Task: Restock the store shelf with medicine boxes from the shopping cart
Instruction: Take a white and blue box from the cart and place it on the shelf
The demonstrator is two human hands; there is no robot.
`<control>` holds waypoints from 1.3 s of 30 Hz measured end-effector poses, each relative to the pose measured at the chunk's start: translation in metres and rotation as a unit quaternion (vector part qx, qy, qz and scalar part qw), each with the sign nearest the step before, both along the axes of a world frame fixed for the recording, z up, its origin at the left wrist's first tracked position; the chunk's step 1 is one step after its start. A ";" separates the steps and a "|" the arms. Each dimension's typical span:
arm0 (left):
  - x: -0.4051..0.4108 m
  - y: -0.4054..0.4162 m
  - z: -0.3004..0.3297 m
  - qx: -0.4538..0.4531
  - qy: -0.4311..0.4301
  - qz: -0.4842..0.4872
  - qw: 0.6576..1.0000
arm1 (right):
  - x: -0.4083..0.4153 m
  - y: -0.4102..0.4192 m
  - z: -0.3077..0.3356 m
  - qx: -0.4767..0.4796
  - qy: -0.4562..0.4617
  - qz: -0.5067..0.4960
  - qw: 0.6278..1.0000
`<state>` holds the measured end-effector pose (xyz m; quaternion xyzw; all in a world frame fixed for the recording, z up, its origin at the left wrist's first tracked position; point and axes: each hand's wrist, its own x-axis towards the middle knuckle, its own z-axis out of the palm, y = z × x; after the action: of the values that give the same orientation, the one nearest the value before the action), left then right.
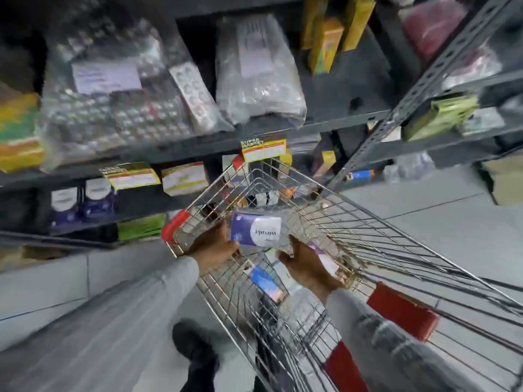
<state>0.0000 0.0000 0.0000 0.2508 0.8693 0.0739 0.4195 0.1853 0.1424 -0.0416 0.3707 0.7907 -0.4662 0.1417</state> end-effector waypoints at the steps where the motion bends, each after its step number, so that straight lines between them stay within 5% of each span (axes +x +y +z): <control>1: -0.003 0.002 -0.008 -0.017 -0.015 0.020 1.000 | -0.005 0.000 -0.011 -0.047 -0.018 -0.022 0.999; 8: -0.006 0.006 -0.057 0.030 -0.179 0.152 0.972 | -0.039 0.003 -0.051 -0.181 -0.029 -0.131 0.974; 12: -0.006 0.002 -0.063 0.062 -0.184 0.165 0.967 | -0.034 0.001 -0.035 -0.126 -0.001 -0.158 0.979; 19: 0.000 -0.006 0.048 0.220 -0.117 0.160 0.955 | -0.016 -0.013 0.065 -0.007 0.175 -0.209 0.962; 24: -0.005 -0.025 0.143 0.393 -0.097 0.193 0.894 | -0.022 -0.030 0.181 0.025 0.360 -0.241 0.901; 29: -0.013 -0.065 0.262 0.535 -0.052 0.186 0.823 | -0.049 -0.059 0.304 0.052 0.438 -0.220 0.870; 39: -0.082 -0.195 0.451 0.658 -0.007 0.168 0.734 | -0.149 -0.166 0.498 0.031 0.548 -0.060 0.834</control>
<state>-0.0817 -0.1953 0.4510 0.3136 0.6283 0.6987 0.1368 0.0360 -0.0236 0.4565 0.1056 0.7288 -0.5760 -0.3549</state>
